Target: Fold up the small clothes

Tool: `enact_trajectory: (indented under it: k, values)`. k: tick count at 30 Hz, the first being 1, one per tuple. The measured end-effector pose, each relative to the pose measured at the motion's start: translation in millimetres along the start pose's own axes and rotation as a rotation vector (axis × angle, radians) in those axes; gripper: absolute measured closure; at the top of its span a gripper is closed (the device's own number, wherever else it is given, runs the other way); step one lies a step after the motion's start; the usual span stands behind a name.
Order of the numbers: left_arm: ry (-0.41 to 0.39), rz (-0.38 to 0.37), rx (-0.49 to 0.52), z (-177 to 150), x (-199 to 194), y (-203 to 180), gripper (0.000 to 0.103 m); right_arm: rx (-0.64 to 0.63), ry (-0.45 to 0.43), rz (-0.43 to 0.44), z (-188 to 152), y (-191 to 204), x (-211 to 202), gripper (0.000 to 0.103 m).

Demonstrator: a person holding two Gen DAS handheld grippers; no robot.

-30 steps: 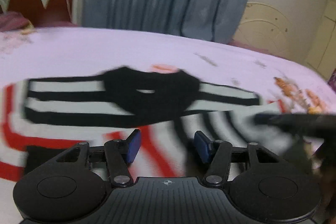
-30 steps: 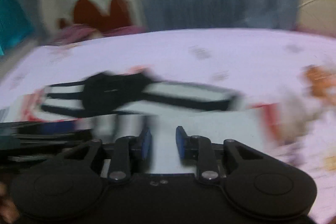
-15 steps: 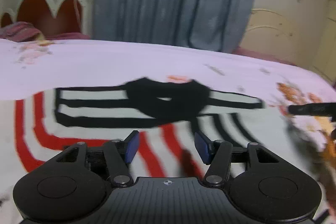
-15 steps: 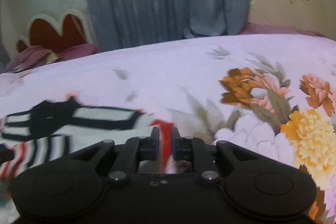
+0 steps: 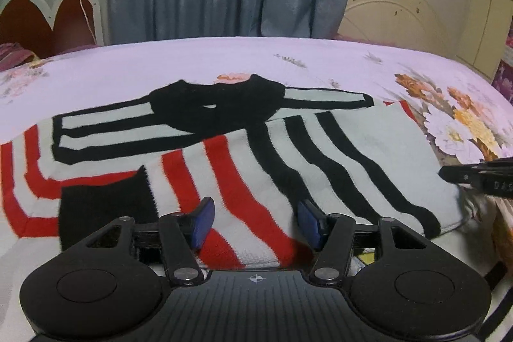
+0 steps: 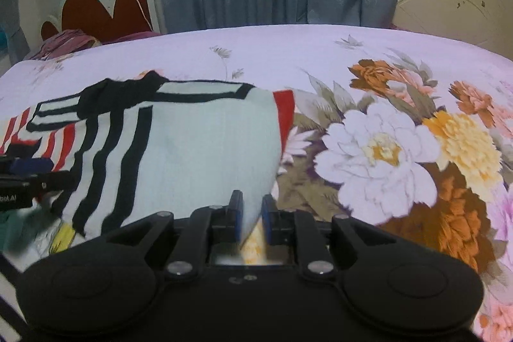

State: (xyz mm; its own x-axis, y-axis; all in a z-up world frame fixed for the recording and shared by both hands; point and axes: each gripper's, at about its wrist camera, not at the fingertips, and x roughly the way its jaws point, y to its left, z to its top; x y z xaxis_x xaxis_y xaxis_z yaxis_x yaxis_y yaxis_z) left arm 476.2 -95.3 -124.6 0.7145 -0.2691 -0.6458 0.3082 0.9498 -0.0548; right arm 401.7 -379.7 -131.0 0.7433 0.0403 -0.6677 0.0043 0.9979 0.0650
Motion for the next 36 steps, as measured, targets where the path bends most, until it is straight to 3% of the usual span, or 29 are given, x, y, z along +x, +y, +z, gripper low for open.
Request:
enact_trajectory:
  k: [3, 6, 7, 9, 11, 13, 15, 21, 26, 28, 31, 32, 34, 36]
  values:
    - [-0.032, -0.033, -0.004, 0.1, -10.8, -5.9, 0.046, 0.008, -0.041, 0.030, 5.8, 5.8, -16.3, 0.089]
    - [0.012, -0.012, 0.038, -8.0, -2.0, -19.5, 0.044, 0.010, 0.035, 0.060, -6.5, 18.4, -8.2, 0.089]
    - [0.008, -0.007, 0.033, -9.3, -1.7, -19.5, 0.043, -0.004, 0.021, 0.045, -13.5, 22.5, -8.9, 0.089]
    - [0.035, -0.010, 0.012, -2.6, -3.1, -15.3, 0.043, -0.028, 0.023, 0.028, -15.9, 28.8, -13.5, 0.089]
    - [0.003, 0.037, 0.023, 0.3, -11.4, -11.5, 0.043, -0.035, 0.003, 0.025, -13.4, 32.6, -22.2, 0.080]
    - [0.028, 0.072, 0.034, -5.4, -8.5, 0.9, 0.043, -0.009, 0.003, 0.056, -14.5, 31.7, -25.1, 0.081]
    - [0.023, 0.031, -0.005, -11.0, -8.5, 18.2, 0.043, -0.018, 0.055, 0.058, -19.4, 31.7, -13.0, 0.081]
    - [-0.014, 0.040, -0.014, 11.6, -3.1, 17.9, 0.043, -0.027, -0.014, 0.079, 11.9, 41.2, -5.7, 0.082]
    - [-0.026, -0.012, -0.001, 40.3, 29.9, -11.5, 0.045, -0.025, -0.028, 0.133, 49.2, 67.4, 46.5, 0.082]
    - [0.005, 0.011, -0.006, 43.3, 44.6, -10.2, 0.045, -0.022, -0.008, 0.151, 56.4, 74.7, 66.1, 0.091]
    - [0.008, 0.010, -0.025, 36.7, 46.5, 13.3, 0.045, -0.051, 0.002, 0.128, 58.1, 63.3, 75.7, 0.090]
    - [0.011, 0.044, 0.004, 33.1, 43.4, 21.5, 0.045, -0.038, -0.004, 0.073, 58.6, 50.7, 75.2, 0.103]
    - [0.006, 0.060, 0.014, 23.5, 34.4, 42.2, 0.045, 0.045, -0.001, 0.078, 57.8, 21.4, 72.7, 0.103]
    - [0.002, 0.062, 0.020, 18.5, 30.2, 49.1, 0.045, 0.040, 0.003, 0.081, 58.2, 16.1, 69.8, 0.103]
